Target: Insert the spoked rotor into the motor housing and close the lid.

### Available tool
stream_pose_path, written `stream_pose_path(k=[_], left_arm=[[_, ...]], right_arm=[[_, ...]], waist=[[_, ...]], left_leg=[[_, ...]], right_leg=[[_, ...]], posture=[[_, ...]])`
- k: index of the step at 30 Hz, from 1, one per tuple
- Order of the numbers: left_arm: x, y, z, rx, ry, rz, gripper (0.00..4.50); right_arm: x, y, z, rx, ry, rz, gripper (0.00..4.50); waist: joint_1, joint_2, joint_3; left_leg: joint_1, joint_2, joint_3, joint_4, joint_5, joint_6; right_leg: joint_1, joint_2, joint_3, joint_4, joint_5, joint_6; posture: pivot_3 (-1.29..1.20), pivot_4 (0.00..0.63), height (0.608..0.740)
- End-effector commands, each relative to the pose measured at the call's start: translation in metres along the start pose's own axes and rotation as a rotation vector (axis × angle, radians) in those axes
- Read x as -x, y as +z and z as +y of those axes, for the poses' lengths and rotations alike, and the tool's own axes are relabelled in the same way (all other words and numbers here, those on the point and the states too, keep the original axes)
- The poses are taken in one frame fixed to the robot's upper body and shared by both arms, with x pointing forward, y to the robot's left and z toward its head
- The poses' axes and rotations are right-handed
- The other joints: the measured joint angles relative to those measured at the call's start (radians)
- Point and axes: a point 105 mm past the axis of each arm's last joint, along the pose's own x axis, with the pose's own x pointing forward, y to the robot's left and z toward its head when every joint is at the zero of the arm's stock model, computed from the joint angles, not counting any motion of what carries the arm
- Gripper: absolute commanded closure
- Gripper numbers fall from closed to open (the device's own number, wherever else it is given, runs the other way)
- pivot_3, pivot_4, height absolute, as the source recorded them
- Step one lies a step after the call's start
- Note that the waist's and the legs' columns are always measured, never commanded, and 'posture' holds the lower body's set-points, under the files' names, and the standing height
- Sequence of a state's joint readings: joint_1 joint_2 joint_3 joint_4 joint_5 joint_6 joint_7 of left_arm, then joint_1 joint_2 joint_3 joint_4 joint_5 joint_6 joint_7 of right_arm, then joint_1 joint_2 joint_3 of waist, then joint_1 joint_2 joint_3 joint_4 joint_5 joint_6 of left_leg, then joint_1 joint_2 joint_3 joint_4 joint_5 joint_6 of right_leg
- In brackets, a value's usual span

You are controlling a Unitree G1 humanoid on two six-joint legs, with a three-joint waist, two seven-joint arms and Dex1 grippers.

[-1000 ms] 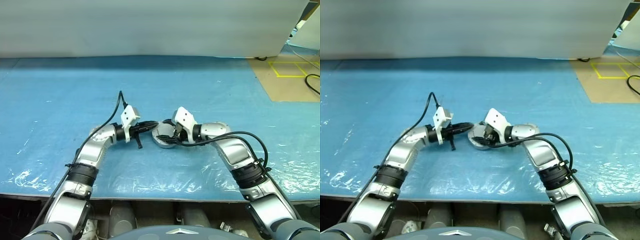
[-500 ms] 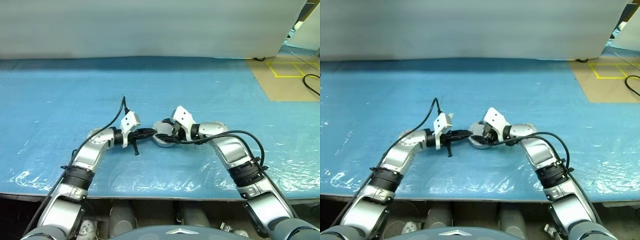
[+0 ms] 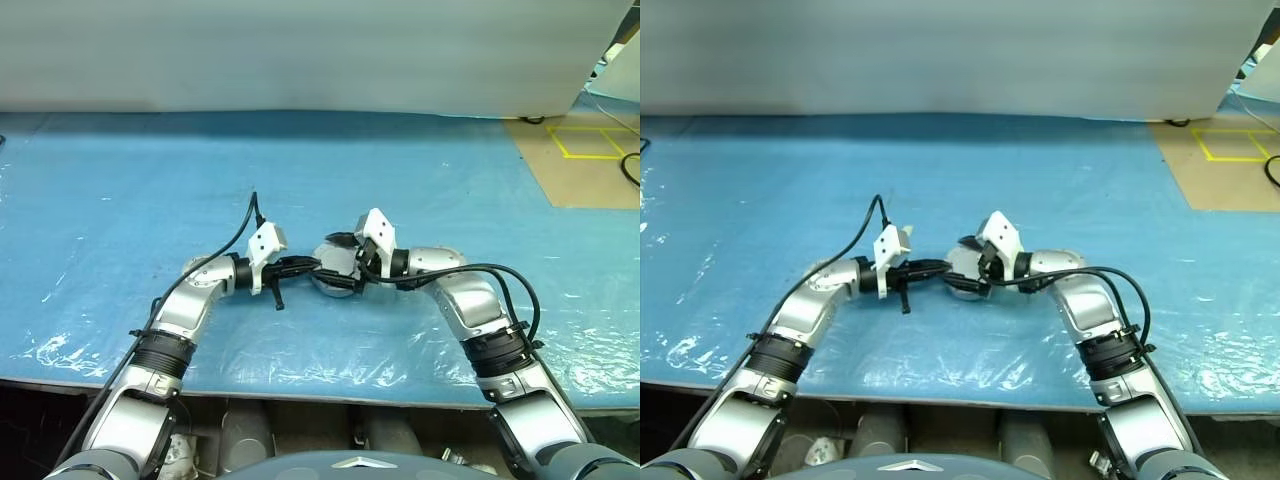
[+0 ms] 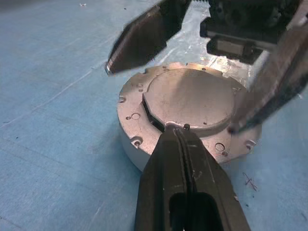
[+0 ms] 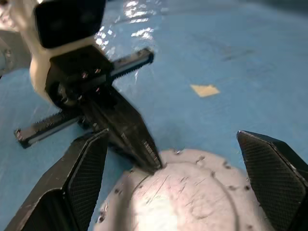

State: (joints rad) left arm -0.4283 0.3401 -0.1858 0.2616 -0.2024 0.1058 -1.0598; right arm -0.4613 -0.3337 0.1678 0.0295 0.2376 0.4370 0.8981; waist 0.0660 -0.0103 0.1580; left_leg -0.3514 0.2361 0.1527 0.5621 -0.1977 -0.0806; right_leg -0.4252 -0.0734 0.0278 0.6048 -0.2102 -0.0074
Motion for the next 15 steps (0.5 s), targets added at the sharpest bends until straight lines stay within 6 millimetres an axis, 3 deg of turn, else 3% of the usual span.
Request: stream_pose_path(k=[1, 4, 7, 11, 15], left_arm=[[-0.004, -0.004, -0.006, 0.012, -0.029, 0.013, 4.5], [-0.005, -0.004, -0.007, 0.014, -0.035, 0.011, 4.5], [-0.006, -0.004, -0.009, 0.014, -0.042, 0.011, 4.5], [-0.007, -0.004, -0.009, 0.012, -0.046, 0.009, 4.5], [-0.007, -0.004, -0.009, 0.011, -0.048, 0.008, 4.5]], right_arm=[[0.007, 0.016, -0.027, 0.006, -0.144, -0.055, 0.02], [0.019, -0.009, -0.051, -0.047, -0.273, 0.069, 0.02], [0.029, -0.025, -0.055, -0.181, -0.295, 0.135, 0.02], [0.039, -0.039, -0.043, -0.369, -0.25, 0.201, 0.02], [0.048, -0.035, -0.02, -0.578, -0.13, 0.203, 0.02]], waist=[[0.0, 0.0, 0.0], [0.005, 0.0, 0.0], [0.004, 0.001, 0.0], [0.004, 0.001, 0.0], [0.006, 0.001, 0.0]], left_leg=[[0.0, 0.0, 0.0, 0.0, 0.0, 0.0], [0.0, 0.0, 0.0, 0.0, 0.0, 0.0], [-0.001, 0.0, 0.0, 0.0, 0.0, 0.0], [0.0, -0.001, 0.0, -0.001, 0.0, 0.0], [0.0, -0.001, 0.0, -0.001, 0.0, 0.0]], right_leg=[[0.0, 0.0, 0.0, 0.0, 0.0, 0.0], [0.0, 0.0, 0.0, 0.0, 0.0, 0.0], [0.0, 0.0, 0.0, 0.0, 0.0, 0.0], [0.0, 0.0, 0.0, 0.0, 0.0, 0.001], [0.0, 0.0, 0.0, 0.0, 0.0, 0.001]], posture=[[0.0, 0.15, 0.74], [0.0, 0.15, 0.74], [0.0, 0.15, 0.74], [0.0, 0.15, 0.74], [0.0, 0.15, 0.74]])
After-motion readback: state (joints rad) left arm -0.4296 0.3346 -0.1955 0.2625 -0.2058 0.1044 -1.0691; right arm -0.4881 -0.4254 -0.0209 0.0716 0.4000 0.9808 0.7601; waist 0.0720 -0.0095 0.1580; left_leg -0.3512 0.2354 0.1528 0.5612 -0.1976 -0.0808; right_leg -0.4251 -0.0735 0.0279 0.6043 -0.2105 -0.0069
